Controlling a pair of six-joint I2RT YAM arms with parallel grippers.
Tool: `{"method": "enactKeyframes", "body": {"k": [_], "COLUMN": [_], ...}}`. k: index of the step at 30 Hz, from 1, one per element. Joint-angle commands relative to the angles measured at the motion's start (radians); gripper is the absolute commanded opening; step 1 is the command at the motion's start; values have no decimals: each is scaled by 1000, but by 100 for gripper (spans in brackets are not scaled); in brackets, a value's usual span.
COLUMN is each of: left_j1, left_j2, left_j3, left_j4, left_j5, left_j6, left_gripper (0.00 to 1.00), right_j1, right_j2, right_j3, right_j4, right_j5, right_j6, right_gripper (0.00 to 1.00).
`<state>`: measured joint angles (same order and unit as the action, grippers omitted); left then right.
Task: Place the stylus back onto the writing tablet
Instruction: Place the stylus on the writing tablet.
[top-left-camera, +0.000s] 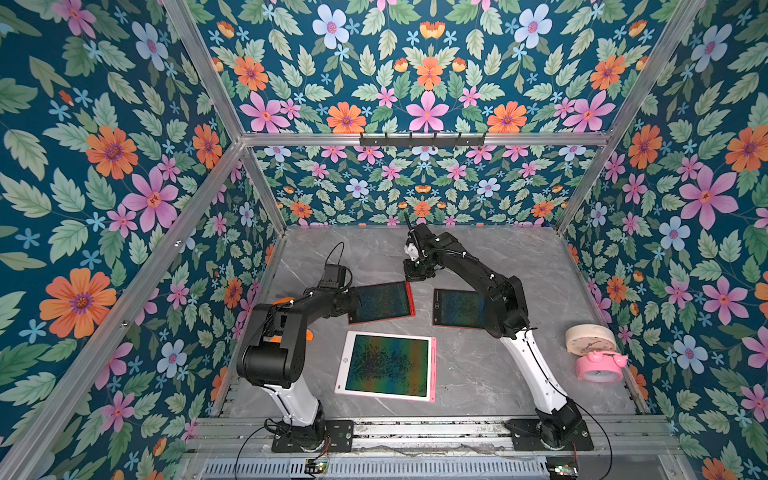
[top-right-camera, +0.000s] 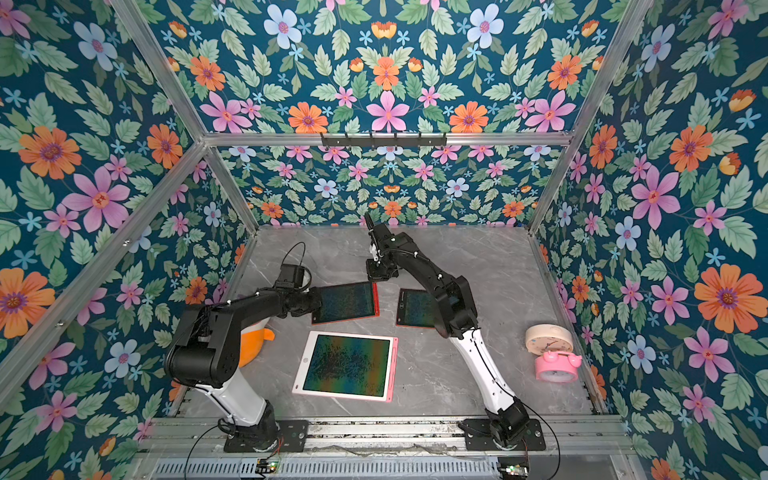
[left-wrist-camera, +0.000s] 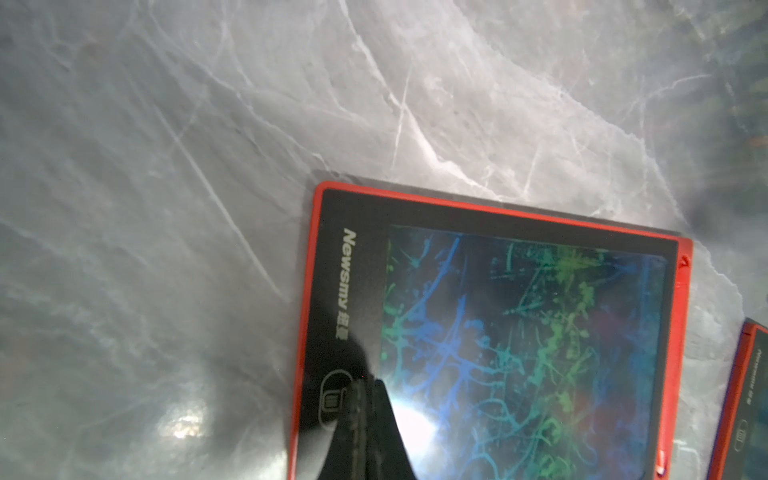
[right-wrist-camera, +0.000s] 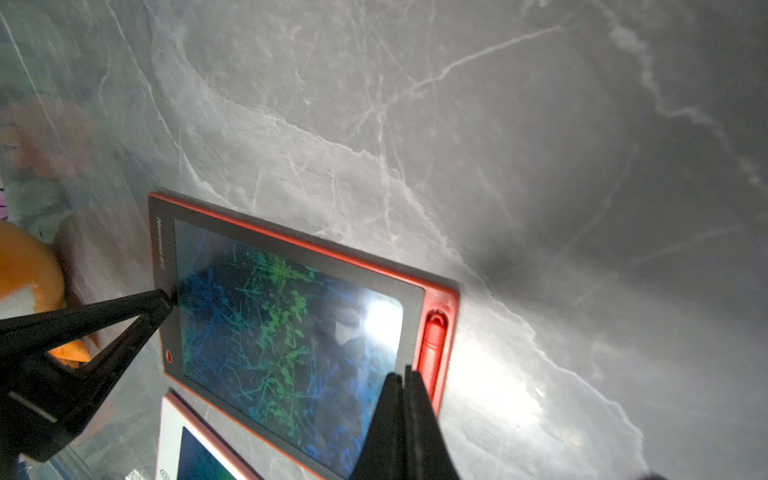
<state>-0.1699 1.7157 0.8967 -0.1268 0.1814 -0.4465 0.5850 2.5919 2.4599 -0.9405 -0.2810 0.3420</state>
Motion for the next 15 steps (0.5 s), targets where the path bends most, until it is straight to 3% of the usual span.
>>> {"method": "enactKeyframes", "body": {"k": [1, 15], "left_j1": [1, 2], "left_j2": [13, 15], "left_j3": [-2, 7], "left_j4": [-66, -73], "left_j5": [-17, -18], "left_j6": [-6, -6], "left_gripper": [1, 2], "right_j1": [1, 1], "right_j2": [28, 74], "right_j3": [29, 77], "right_j4": [-38, -127], "right_j5": [-16, 48], "right_j6": [10, 6], "right_gripper": [7, 6]}}
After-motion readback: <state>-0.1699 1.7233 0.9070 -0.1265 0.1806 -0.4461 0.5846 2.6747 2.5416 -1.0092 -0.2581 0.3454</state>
